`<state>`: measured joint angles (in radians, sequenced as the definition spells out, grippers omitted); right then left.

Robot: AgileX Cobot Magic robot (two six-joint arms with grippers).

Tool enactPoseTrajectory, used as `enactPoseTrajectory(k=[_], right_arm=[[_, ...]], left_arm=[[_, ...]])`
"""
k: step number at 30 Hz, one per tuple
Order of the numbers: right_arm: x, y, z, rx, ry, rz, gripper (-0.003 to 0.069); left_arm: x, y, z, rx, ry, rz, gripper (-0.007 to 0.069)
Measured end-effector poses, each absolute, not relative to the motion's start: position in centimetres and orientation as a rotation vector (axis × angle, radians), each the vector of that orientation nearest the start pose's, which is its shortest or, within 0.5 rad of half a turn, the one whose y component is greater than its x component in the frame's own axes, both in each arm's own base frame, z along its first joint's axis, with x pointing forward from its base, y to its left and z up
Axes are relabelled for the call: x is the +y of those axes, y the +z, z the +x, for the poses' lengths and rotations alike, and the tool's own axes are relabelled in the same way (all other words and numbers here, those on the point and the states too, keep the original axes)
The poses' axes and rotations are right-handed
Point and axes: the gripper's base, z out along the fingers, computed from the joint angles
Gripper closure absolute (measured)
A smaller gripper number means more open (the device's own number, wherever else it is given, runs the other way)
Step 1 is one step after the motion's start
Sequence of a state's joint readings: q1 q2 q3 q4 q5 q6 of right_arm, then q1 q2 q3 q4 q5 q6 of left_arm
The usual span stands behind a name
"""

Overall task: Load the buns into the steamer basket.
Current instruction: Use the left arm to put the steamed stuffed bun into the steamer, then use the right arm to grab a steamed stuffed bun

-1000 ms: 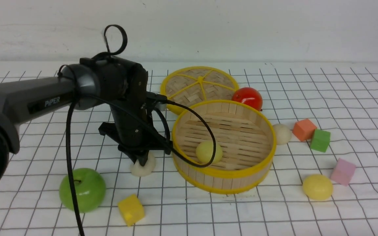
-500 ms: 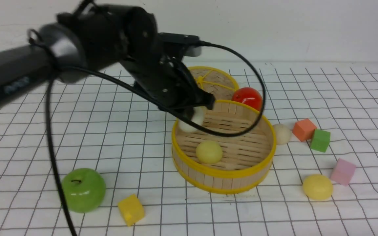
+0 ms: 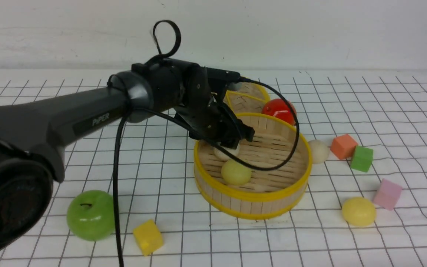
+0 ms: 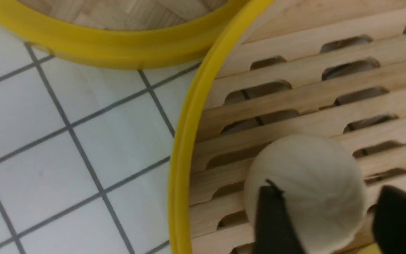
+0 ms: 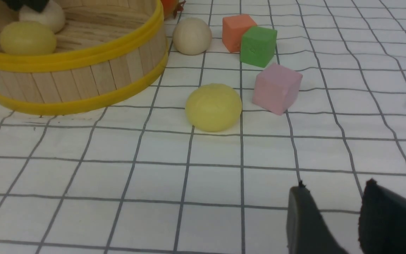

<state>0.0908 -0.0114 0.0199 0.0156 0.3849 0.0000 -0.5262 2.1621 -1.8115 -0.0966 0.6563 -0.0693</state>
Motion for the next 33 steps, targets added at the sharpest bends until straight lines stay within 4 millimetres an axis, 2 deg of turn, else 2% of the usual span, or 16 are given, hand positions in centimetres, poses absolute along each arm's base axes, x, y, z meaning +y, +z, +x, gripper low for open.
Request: enactPoseTrajectory(k=[3, 6, 7, 8, 9, 11, 14, 16, 21, 27, 28, 29, 30, 31, 32, 33], right_arm=[[0.5, 17.3, 5.2, 1.876, 0.078, -0.076, 0.0419], [0.5, 17.3, 5.2, 1.876, 0.078, -0.076, 0.0419], [0.5, 17.3, 5.2, 1.876, 0.078, -0.076, 0.0419], [0.5, 17.3, 5.2, 1.876, 0.078, -0.076, 0.0419], [0.5, 17.3, 5.2, 1.876, 0.078, -0.076, 0.0419], [0.5, 17.3, 5.2, 1.876, 0.078, -0.076, 0.0419], [0.5, 17.3, 5.2, 1.876, 0.078, -0.076, 0.0419], [0.5, 17.3, 5.2, 1.876, 0.078, -0.076, 0.0419], [0.5, 17.3, 5.2, 1.876, 0.078, -0.076, 0.0419], [0.5, 17.3, 5.2, 1.876, 0.078, -0.076, 0.0419], [0.5, 17.3, 5.2, 1.871, 0.083, -0.073, 0.0419], [0.6, 17.3, 5.2, 1.871, 0.087, -0.070, 0.0419], [0.7, 17.4, 5.2, 1.858, 0.142, -0.020, 0.0419], [0.7, 17.4, 5.2, 1.855, 0.153, -0.010, 0.0419], [0.9, 17.5, 5.3, 1.832, 0.261, 0.087, 0.0419], [0.9, 17.6, 5.3, 1.824, 0.276, 0.101, 0.0419]], left_arm=[[-24.7, 24.6, 41.3, 2.530, -0.369, 0.455, 0.0104], [-23.8, 28.6, 39.5, 2.533, -0.385, 0.461, 0.0111], [-23.7, 29.0, 39.3, 2.532, -0.387, 0.461, 0.0122], [-22.8, 32.3, 37.6, 2.500, -0.402, 0.461, 0.0212], [-22.7, 32.7, 37.4, 2.492, -0.405, 0.461, 0.0225], [-21.0, 36.6, 34.4, 2.425, -0.435, 0.450, 0.0400], [-19.1, 38.9, 31.0, 2.370, -0.464, 0.452, 0.0590], [-17.8, 39.3, 28.4, 2.334, -0.492, 0.450, 0.0638], [-14.1, 38.8, 21.4, 2.200, -0.618, 0.386, 0.0638], [-9.1, 33.1, 12.7, 2.013, -0.650, 0.396, 0.0638], [-7.7, 31.9, 10.7, 1.912, -0.635, 0.397, 0.0638], [-7.5, 31.6, 10.4, 1.901, -0.632, 0.397, 0.0638], [-6.4, 30.1, 8.9, 1.824, -0.615, 0.391, 0.0638], [-6.3, 29.5, 8.7, 1.827, -0.612, 0.390, 0.0638], [-5.3, 27.9, 7.3, 1.754, -0.612, 0.364, 0.0638], [-5.0, 27.8, 6.9, 1.727, -0.615, 0.357, 0.0638]])
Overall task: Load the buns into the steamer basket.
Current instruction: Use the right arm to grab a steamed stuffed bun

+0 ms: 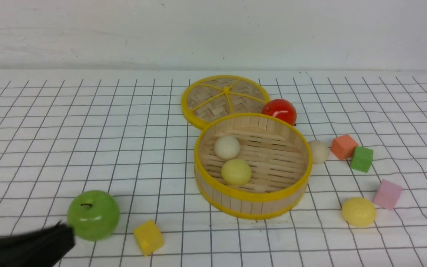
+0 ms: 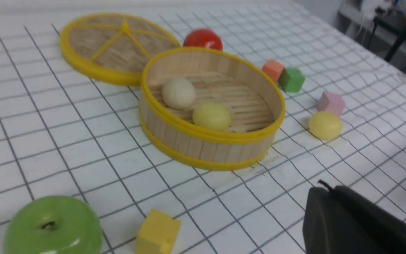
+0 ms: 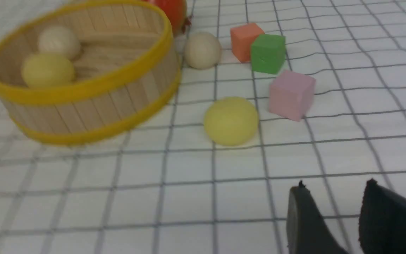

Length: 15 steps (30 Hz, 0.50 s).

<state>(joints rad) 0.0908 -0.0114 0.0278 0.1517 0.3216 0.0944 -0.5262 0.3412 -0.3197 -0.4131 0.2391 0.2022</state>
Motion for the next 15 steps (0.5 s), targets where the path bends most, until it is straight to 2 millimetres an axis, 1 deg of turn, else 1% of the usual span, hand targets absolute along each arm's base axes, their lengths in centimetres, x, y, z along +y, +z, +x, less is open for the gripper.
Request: enactPoseTrajectory(k=[1, 3, 5, 6, 8, 10, 11, 13, 14, 15], right_arm=[[1.1, 18.0, 5.4, 1.776, 0.392, 0.205, 0.0419], [1.1, 18.8, 5.5, 1.672, 0.542, 0.350, 0.0419], [1.0, 19.2, 5.6, 1.626, 0.592, 0.399, 0.0419], [0.9, 19.7, 5.6, 1.552, 0.656, 0.465, 0.0419], [0.9, 20.3, 5.5, 1.521, 0.712, 0.506, 0.0433], [1.2, 21.3, 5.4, 1.560, 0.734, 0.490, 0.0459], [1.4, 22.2, 5.3, 1.576, 0.732, 0.466, 0.0476], [1.9, 24.5, 5.5, 1.706, 0.678, 0.357, 0.0525], [2.1, 25.0, 5.6, 1.740, 0.661, 0.329, 0.0535], [2.6, 27.2, 6.5, 1.910, 0.577, 0.200, 0.0572]], left_arm=[[-4.4, 26.7, 5.9, 1.679, -0.633, 0.330, 0.0638], [-3.7, 25.1, 4.8, 1.622, -0.664, 0.292, 0.0638], [-3.5, 24.7, 4.6, 1.606, -0.670, 0.284, 0.0638], [-3.2, 24.3, 4.1, 1.569, -0.682, 0.271, 0.0638], [-3.1, 24.1, 4.0, 1.552, -0.687, 0.265, 0.0638], [-3.1, 24.1, 3.9, 1.550, -0.691, 0.263, 0.0638], [-3.1, 24.0, 3.9, 1.555, -0.692, 0.266, 0.0638], [-3.1, 23.9, 3.9, 1.565, -0.694, 0.272, 0.0638], [-3.2, 23.9, 3.8, 1.567, -0.694, 0.273, 0.0638], [-3.1, 23.9, 3.8, 1.568, -0.697, 0.274, 0.0638]])
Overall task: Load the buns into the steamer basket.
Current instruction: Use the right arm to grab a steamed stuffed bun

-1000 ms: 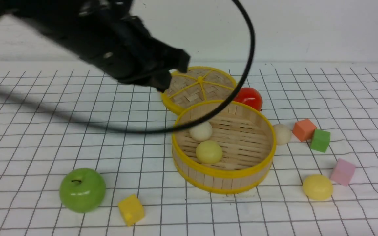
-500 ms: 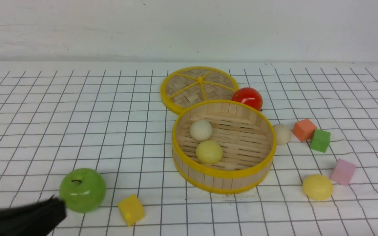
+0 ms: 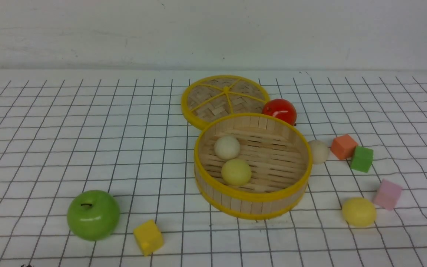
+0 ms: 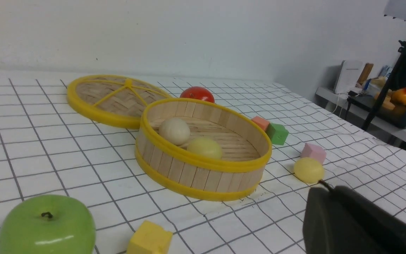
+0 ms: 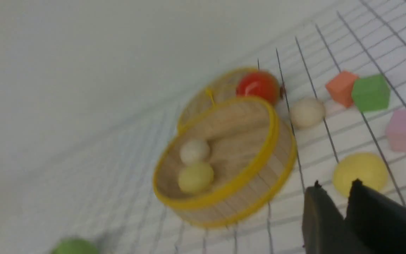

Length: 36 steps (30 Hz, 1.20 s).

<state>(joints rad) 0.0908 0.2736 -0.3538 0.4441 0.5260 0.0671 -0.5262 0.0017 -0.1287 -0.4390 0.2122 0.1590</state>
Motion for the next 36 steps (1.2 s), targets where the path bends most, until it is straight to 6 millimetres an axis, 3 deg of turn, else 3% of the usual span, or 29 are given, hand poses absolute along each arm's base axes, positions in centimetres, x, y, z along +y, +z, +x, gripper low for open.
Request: enactPoseTrajectory(k=[3, 4, 5, 6, 7, 9, 11, 13, 14, 15, 21, 25, 28, 36], right_arm=[[2.9, 29.1, 8.2, 2.119, 0.486, 0.072, 0.0615], [3.1, 29.7, 10.4, 2.308, 0.428, -0.002, 0.0638], [3.1, 30.1, 10.7, 2.315, 0.415, -0.012, 0.0643], [3.2, 30.4, 12.7, 2.429, 0.383, -0.041, 0.0654], [3.3, 30.2, 13.5, 2.472, 0.376, -0.043, 0.0656], [3.6, 30.1, 17.2, 2.590, 0.361, -0.048, 0.0659], [3.8, 29.6, 18.7, 2.635, 0.361, -0.047, 0.0659], [4.8, 28.6, 21.4, 2.717, 0.361, -0.072, 0.0657], [4.8, 28.5, 21.6, 2.724, 0.361, -0.068, 0.0657], [5.7, 27.2, 22.9, 2.780, 0.351, -0.098, 0.0650], [7.4, 24.6, 26.9, 2.842, 0.257, -0.126, 0.0562], [7.5, 23.4, 29.7, 2.828, 0.179, -0.147, 0.0417], [7.6, 22.4, 31.0, 2.813, 0.153, -0.133, 0.0348], [7.7, 19.2, 33.5, 2.824, 0.065, -0.130, 0.0343]], left_arm=[[-3.2, 23.9, 3.8, 1.568, -0.697, 0.274, 0.0638], [-3.2, 23.9, 3.8, 1.568, -0.699, 0.273, 0.0638], [-3.2, 23.9, 3.8, 1.568, -0.699, 0.273, 0.0638], [-3.2, 23.9, 3.8, 1.568, -0.699, 0.273, 0.0638], [-3.2, 23.9, 3.8, 1.568, -0.699, 0.273, 0.0638], [-3.2, 23.9, 3.8, 1.568, -0.699, 0.273, 0.0638], [-3.2, 23.9, 3.8, 1.568, -0.699, 0.273, 0.0638], [-3.2, 23.9, 3.8, 1.568, -0.699, 0.273, 0.0638], [-3.2, 23.9, 3.8, 1.568, -0.699, 0.273, 0.0638], [-3.2, 23.9, 3.8, 1.568, -0.699, 0.273, 0.0638], [-3.2, 23.9, 3.8, 1.568, -0.699, 0.273, 0.0638], [-3.2, 23.9, 3.8, 1.568, -0.699, 0.273, 0.0638], [-3.2, 23.9, 3.8, 1.568, -0.700, 0.272, 0.0638], [-3.2, 23.9, 3.8, 1.569, -0.702, 0.271, 0.0638]])
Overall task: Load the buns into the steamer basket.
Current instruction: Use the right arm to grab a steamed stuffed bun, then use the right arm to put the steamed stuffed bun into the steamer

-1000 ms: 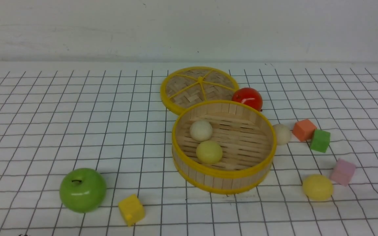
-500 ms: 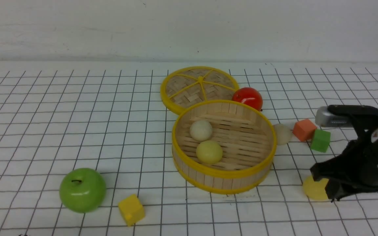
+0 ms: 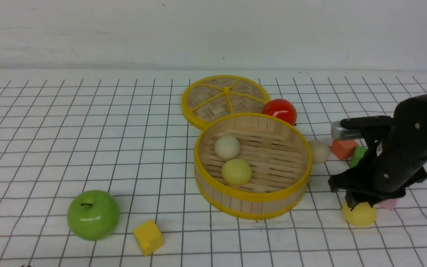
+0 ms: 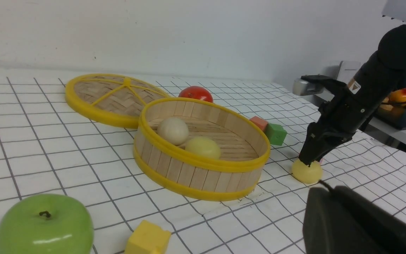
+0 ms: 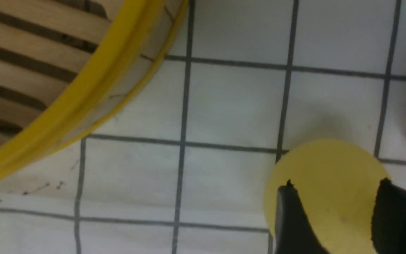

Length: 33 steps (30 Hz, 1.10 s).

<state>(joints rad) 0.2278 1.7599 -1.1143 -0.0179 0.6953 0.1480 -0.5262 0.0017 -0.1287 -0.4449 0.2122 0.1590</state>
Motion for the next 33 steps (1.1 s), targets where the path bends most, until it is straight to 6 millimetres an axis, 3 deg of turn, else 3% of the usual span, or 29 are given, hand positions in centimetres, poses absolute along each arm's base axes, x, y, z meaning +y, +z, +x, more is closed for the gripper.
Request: enactPoseTrajectory(k=[8, 12, 13, 14, 15, 17, 20, 23, 27, 30, 33], right_arm=[[7.7, 17.7, 34.2, 2.842, 0.044, -0.117, 0.0406], [7.7, 17.8, 34.3, 2.840, 0.043, -0.118, 0.0536], [7.7, 17.8, 34.3, 2.839, 0.043, -0.118, 0.0536], [7.7, 18.2, 34.2, 2.837, 0.042, -0.126, 0.0616], [7.7, 18.6, 34.0, 2.834, 0.042, -0.130, 0.0638], [7.6, 19.1, 33.8, 2.830, 0.043, -0.131, 0.0654], [7.8, 22.1, 32.8, 2.774, 0.093, -0.144, 0.0657], [8.9, 25.2, 32.1, 2.690, 0.168, -0.211, 0.0656], [12.9, 29.4, 32.1, 2.504, 0.322, -0.361, 0.0650], [14.7, 29.8, 33.0, 2.452, 0.350, -0.410, 0.0651], [16.3, 28.3, 34.8, 2.458, 0.352, -0.434, 0.0646]], left_arm=[[-3.2, 23.9, 3.8, 1.569, -0.702, 0.271, 0.0638], [-3.2, 23.9, 3.8, 1.569, -0.702, 0.271, 0.0638], [-3.2, 23.9, 3.8, 1.569, -0.702, 0.271, 0.0638], [-3.2, 23.9, 3.8, 1.569, -0.702, 0.271, 0.0637], [-3.2, 23.9, 3.8, 1.569, -0.702, 0.271, 0.0637], [-3.2, 23.9, 3.8, 1.569, -0.702, 0.271, 0.0637], [-3.2, 23.9, 3.8, 1.569, -0.703, 0.270, 0.0637], [-3.2, 23.9, 3.8, 1.569, -0.703, 0.270, 0.0637], [-3.2, 23.9, 3.8, 1.569, -0.703, 0.270, 0.0637], [-3.2, 23.9, 3.8, 1.569, -0.703, 0.270, 0.0636], [-3.2, 23.9, 3.8, 1.569, -0.704, 0.270, 0.0636]])
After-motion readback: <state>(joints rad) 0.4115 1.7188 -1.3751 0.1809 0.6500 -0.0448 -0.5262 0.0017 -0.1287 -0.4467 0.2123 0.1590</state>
